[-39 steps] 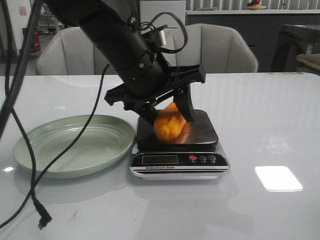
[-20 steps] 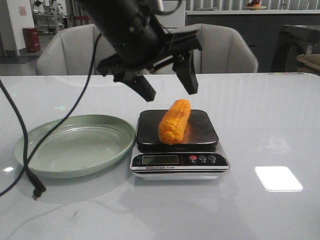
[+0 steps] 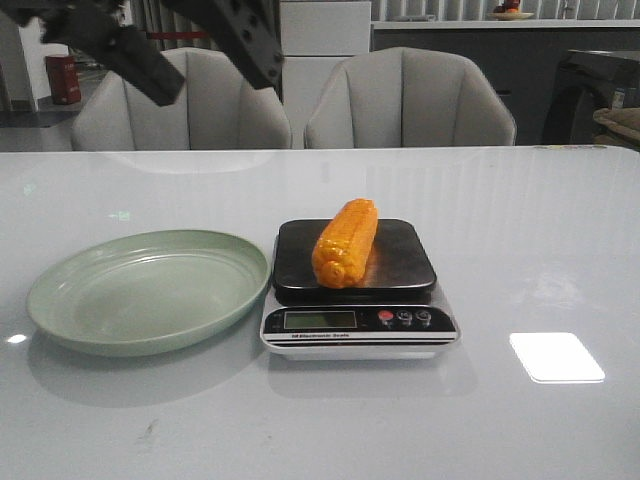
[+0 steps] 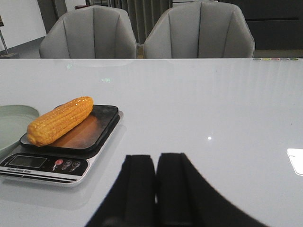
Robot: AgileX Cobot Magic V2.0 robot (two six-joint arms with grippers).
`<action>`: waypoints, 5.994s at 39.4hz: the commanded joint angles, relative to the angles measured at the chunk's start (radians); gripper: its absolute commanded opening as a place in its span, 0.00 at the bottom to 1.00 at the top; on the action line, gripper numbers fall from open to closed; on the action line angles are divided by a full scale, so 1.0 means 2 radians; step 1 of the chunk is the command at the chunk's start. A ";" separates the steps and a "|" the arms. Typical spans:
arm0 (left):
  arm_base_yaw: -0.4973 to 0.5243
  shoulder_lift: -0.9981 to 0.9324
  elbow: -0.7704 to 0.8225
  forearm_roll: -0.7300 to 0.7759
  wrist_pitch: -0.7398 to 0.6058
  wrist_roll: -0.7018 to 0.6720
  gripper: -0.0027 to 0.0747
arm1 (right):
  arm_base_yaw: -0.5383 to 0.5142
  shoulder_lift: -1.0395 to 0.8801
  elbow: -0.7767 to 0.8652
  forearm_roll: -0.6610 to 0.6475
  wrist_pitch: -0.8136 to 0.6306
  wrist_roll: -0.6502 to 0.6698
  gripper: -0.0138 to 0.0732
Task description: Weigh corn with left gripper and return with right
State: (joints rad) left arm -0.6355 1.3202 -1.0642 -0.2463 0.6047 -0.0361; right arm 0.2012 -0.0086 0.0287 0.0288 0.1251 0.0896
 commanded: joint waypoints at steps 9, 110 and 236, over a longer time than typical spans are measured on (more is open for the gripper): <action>-0.002 -0.196 0.116 0.026 -0.042 -0.001 0.75 | -0.004 -0.010 0.004 -0.006 -0.039 -0.004 0.33; -0.002 -0.672 0.317 0.095 0.011 -0.001 0.18 | 0.204 0.653 -0.542 0.008 0.173 0.084 0.85; -0.002 -0.673 0.317 0.095 0.011 -0.001 0.18 | 0.167 0.521 -0.570 -0.047 0.300 0.089 0.79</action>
State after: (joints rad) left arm -0.6355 -0.0070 -0.4057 -0.0522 0.7058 -0.0361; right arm 0.5408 1.1409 -1.1706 -0.0562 0.8418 0.2929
